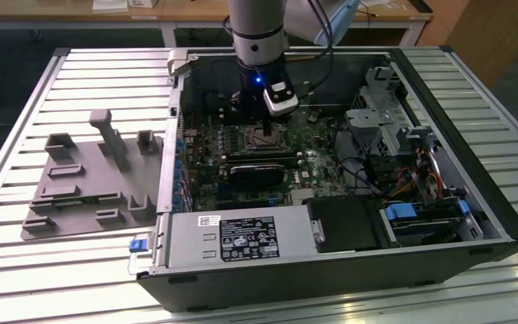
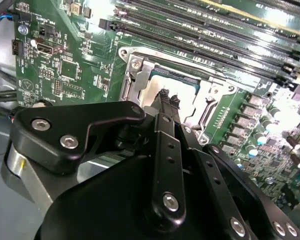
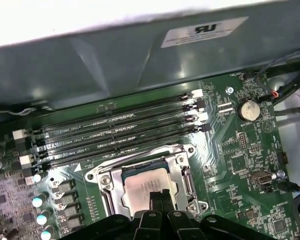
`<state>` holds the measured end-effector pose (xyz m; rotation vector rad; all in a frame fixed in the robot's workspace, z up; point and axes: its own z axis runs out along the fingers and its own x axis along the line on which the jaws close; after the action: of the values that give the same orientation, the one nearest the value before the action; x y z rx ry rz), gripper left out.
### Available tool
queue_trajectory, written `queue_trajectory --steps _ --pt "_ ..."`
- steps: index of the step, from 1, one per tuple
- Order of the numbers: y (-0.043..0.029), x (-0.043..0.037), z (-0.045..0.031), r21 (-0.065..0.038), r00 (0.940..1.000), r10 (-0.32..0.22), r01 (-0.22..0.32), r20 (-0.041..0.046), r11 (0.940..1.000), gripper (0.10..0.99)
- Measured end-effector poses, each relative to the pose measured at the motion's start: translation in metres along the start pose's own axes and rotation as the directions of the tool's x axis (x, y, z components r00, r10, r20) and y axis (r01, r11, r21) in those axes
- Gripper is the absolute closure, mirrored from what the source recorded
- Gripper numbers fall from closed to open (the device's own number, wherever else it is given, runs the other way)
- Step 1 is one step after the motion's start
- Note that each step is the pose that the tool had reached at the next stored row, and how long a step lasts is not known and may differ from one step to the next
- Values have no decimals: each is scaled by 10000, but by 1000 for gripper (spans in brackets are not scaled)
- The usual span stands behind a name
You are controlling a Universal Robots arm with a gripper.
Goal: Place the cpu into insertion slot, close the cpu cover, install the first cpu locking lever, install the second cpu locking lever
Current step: 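Install the first cpu locking lever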
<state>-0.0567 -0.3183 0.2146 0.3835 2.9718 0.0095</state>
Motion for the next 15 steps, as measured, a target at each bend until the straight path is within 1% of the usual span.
queue_trajectory --steps 4,9,10,11,12,14,15 --pt "-3 0 3 30 9997 -226 225 10 9997 984" --pt "-3 0 4 28 9997 -232 232 11 9997 984" --pt "-5 -1 5 29 9997 -232 232 1 9997 984" --pt "-9 -5 7 37 9997 -233 233 -33 9997 984" --pt "-14 -12 10 56 9997 -232 233 -105 9997 984" --pt "-24 -33 18 107 9992 -235 238 -328 9997 984" --pt "-29 -43 21 139 9987 -236 242 -459 9996 984"
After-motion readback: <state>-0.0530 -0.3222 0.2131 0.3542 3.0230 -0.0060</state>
